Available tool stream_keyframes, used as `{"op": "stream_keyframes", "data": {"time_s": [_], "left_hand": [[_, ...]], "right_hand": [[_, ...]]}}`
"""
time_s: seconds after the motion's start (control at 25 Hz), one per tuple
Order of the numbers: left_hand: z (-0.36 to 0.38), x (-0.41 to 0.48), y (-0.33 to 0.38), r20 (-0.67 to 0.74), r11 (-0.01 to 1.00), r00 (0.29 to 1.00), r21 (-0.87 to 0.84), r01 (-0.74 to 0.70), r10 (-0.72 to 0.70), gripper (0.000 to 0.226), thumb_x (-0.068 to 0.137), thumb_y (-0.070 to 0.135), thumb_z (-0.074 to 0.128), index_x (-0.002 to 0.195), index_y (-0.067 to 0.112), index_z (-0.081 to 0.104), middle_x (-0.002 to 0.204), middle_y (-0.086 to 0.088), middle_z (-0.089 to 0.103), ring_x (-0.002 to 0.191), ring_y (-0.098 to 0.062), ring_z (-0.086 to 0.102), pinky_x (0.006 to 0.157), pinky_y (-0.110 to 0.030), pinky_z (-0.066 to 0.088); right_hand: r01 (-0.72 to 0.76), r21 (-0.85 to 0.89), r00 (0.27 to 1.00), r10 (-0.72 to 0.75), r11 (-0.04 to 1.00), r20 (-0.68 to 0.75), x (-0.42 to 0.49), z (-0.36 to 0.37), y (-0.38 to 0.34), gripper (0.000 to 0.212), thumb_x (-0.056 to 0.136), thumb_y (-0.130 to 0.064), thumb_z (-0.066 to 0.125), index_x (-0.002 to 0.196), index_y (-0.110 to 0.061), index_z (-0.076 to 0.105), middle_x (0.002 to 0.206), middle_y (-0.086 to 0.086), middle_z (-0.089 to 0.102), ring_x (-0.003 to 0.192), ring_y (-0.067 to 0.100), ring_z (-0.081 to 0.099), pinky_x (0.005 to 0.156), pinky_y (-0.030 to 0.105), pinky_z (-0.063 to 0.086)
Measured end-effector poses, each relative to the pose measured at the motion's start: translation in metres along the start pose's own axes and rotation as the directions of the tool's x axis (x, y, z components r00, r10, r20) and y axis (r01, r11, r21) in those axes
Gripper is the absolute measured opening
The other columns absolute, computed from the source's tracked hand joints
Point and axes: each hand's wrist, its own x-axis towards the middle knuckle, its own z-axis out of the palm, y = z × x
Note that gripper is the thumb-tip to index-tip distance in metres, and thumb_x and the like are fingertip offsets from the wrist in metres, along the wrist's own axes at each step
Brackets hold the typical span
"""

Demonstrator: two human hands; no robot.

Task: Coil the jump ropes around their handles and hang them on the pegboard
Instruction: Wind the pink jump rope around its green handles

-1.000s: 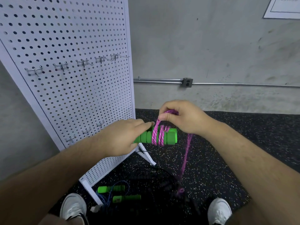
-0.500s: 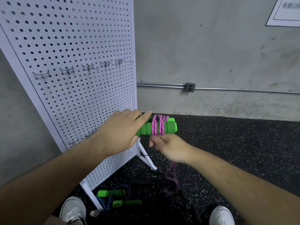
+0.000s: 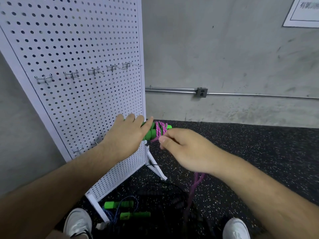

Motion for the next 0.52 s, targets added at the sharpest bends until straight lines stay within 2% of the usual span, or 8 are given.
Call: {"op": "stream_keyframes", "data": {"time_s": [0.12,0.24,0.32,0.4,0.52], "left_hand": [[-0.001,0.0,0.003,0.005,0.999,0.999,-0.009,-0.042,0.042,0.081,0.099,0.017,0.051,0.16,0.016,-0.002,0.145,-0.009,0.038,0.128,-0.028,0.042,0.104,-0.048,0.036],[-0.004,-0.005,0.01,-0.045,0.984,0.983,-0.027,-0.179,0.177,0.083,0.094,0.021,0.058,0.159,0.016,0.007,0.139,-0.006,0.043,0.122,-0.026,0.045,0.098,-0.044,0.039],[-0.005,-0.008,0.015,-0.181,0.953,0.94,-0.041,-0.301,0.289,0.086,0.079,0.026,0.074,0.152,0.013,0.03,0.124,-0.006,0.056,0.107,-0.026,0.055,0.086,-0.045,0.047],[-0.006,-0.009,0.016,-0.344,0.927,0.886,-0.094,-0.362,0.311,0.089,0.063,0.031,0.085,0.141,0.009,0.049,0.11,-0.006,0.063,0.094,-0.025,0.061,0.075,-0.045,0.054],[-0.01,-0.013,0.011,-0.419,0.877,0.861,-0.245,-0.414,0.289,0.086,0.07,0.036,0.08,0.145,0.008,0.047,0.115,-0.003,0.062,0.1,-0.022,0.062,0.083,-0.045,0.056]], "right_hand": [[0.025,-0.184,0.997,-0.037,0.983,-0.063,0.003,-0.017,0.011,0.026,0.103,-0.043,0.047,0.097,-0.024,0.064,0.073,-0.008,0.061,0.064,0.005,0.053,0.061,0.029,0.046],[0.053,-0.276,0.989,-0.088,0.96,-0.117,0.016,-0.03,0.033,0.023,0.099,-0.045,0.053,0.1,-0.026,0.067,0.084,-0.011,0.066,0.074,0.005,0.057,0.069,0.032,0.05],[0.068,-0.253,0.986,-0.103,0.965,-0.131,0.026,-0.033,0.05,0.022,0.096,-0.046,0.058,0.099,-0.027,0.07,0.09,-0.011,0.068,0.082,0.01,0.06,0.076,0.036,0.052],[0.072,-0.165,0.986,-0.095,0.984,-0.139,0.032,-0.034,0.064,0.017,0.095,-0.042,0.062,0.096,-0.028,0.072,0.092,-0.011,0.07,0.086,0.01,0.063,0.081,0.038,0.053],[0.089,0.025,0.985,-0.084,0.996,-0.148,0.039,-0.032,0.079,0.007,0.092,-0.038,0.067,0.087,-0.035,0.071,0.086,-0.013,0.071,0.083,0.007,0.065,0.082,0.038,0.054]]}}
